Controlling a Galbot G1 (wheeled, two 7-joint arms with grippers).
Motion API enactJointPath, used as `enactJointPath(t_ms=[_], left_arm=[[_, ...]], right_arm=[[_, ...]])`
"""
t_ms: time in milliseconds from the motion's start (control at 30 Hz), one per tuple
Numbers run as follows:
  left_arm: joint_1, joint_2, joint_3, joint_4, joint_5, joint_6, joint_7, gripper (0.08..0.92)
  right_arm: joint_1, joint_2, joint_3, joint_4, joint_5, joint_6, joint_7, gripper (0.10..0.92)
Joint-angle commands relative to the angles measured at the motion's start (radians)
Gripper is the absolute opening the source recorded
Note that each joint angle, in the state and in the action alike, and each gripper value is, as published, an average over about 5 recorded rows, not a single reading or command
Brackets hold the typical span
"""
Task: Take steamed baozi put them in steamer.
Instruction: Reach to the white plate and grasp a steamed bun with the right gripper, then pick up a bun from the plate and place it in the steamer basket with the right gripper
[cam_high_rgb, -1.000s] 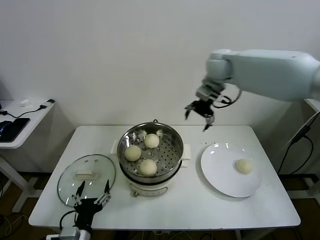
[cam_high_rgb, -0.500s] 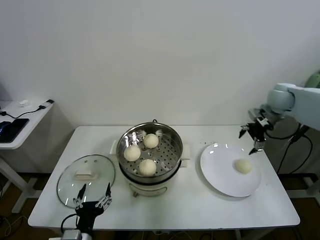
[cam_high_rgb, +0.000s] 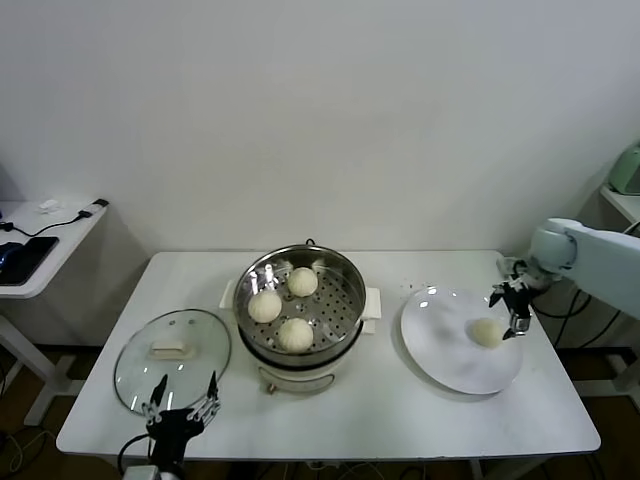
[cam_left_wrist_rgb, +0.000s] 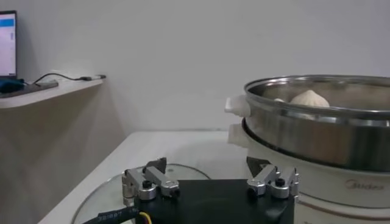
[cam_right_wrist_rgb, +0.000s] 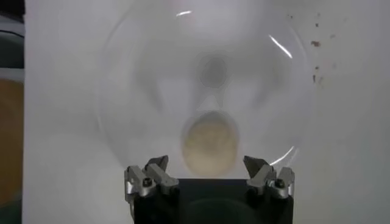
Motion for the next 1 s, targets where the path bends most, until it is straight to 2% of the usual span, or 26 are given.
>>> enactJointPath(t_ms=[33,500,600,733,833,1000], left_arm=[[-0.002,-0.002,0.003,0.006,0.0,0.001,-0.003,0.823],[-0.009,0.0,0.006,0.011,-0.001,0.0,-0.002,0.823],[-0.009,0.0,0.008,0.011,-0.001,0.0,-0.002,0.823],[-0.008,-0.001,0.012,0.01,-0.001,-0.001,-0.004,0.823],[-0.006,-0.001,0.015,0.008,-0.001,-0.003,-0.004,0.823],[-0.007,-0.003,0.026,0.008,0.005,-0.003,-0.005,0.823]], right_arm=[[-0.205,0.041,0.175,-0.102,-0.089,-0.025,0.053,0.823],[-0.186,0.061,0.187,-0.128,-0.121,-0.015,0.033,0.821],[-0.178,0.053,0.18,-0.119,-0.121,-0.015,0.024,0.786],[-0.169,0.047,0.186,-0.105,-0.118,-0.019,0.035,0.682],[-0.137,0.033,0.174,-0.075,-0.104,-0.021,0.033,0.634],[0.029,-0.017,0.054,0.056,0.01,-0.039,0.026,0.62]])
